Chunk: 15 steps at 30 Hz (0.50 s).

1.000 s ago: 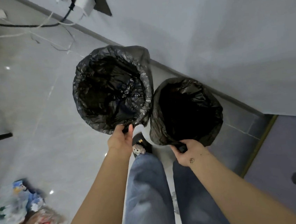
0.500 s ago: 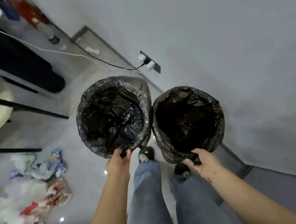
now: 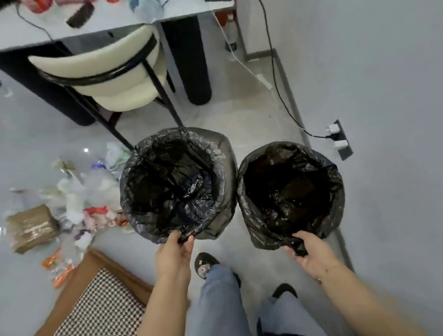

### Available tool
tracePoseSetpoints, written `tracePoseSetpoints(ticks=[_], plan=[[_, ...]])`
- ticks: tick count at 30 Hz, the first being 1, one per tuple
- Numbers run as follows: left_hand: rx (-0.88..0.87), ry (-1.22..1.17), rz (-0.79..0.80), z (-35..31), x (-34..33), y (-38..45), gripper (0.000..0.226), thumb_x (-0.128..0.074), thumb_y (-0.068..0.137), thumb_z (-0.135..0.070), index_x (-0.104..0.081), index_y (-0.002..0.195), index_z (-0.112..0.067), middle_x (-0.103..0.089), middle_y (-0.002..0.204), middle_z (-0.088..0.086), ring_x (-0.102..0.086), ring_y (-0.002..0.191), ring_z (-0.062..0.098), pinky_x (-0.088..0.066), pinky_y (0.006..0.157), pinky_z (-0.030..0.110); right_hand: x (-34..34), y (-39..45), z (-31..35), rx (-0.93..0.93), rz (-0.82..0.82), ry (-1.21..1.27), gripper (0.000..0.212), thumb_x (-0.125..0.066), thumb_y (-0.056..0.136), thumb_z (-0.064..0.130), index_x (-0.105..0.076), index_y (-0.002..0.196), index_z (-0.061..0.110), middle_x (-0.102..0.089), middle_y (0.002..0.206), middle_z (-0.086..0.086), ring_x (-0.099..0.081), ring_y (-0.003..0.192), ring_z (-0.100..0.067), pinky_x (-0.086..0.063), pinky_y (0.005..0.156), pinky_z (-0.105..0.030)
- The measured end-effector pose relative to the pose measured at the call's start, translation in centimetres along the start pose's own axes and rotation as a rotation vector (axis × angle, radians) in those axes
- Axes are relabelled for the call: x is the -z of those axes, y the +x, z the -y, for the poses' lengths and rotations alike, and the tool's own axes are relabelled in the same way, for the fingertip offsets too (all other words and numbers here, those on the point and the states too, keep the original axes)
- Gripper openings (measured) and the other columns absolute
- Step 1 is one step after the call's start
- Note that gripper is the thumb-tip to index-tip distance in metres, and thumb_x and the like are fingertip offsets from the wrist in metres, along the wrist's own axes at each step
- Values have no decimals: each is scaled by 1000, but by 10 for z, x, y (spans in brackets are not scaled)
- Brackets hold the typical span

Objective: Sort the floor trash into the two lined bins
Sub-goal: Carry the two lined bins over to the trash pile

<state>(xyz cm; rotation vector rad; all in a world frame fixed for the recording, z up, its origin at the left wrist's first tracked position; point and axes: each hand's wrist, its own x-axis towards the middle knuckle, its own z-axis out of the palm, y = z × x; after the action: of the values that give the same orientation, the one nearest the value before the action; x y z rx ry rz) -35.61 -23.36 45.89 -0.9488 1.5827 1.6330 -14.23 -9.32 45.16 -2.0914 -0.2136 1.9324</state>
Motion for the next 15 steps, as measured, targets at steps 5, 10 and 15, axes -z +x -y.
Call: tracePoseSetpoints(ticks=[5, 10, 15], plan=[[17, -118, -44, -80, 27, 40, 11, -53, 95, -1, -46, 86, -5, -51, 76, 10, -58, 57, 20, -53, 43, 19, -121, -24, -9, 12, 75, -151, 9, -50, 94, 0, -49, 103, 1, -52, 107, -16, -52, 66, -26, -45, 30, -20], [-2, -187, -96, -158, 50, 81, 7, -54, 95, -2, -48, 98, -2, -54, 78, 12, -59, 58, 19, -54, 44, 19, -223, -33, -28, 16, 147, -265, 9, -50, 94, -1, -50, 85, 2, -53, 104, -15, -54, 68, -26, -45, 33, -19], [18, -339, -203, -222, 72, 118, 7, -55, 94, -2, -53, 100, 1, -57, 91, 15, -61, 71, 22, -55, 47, 21, -319, -49, -50, 29, 208, -429, 4, -52, 91, -2, -52, 89, 1, -57, 89, -14, -57, 70, -27, -47, 35, -19]])
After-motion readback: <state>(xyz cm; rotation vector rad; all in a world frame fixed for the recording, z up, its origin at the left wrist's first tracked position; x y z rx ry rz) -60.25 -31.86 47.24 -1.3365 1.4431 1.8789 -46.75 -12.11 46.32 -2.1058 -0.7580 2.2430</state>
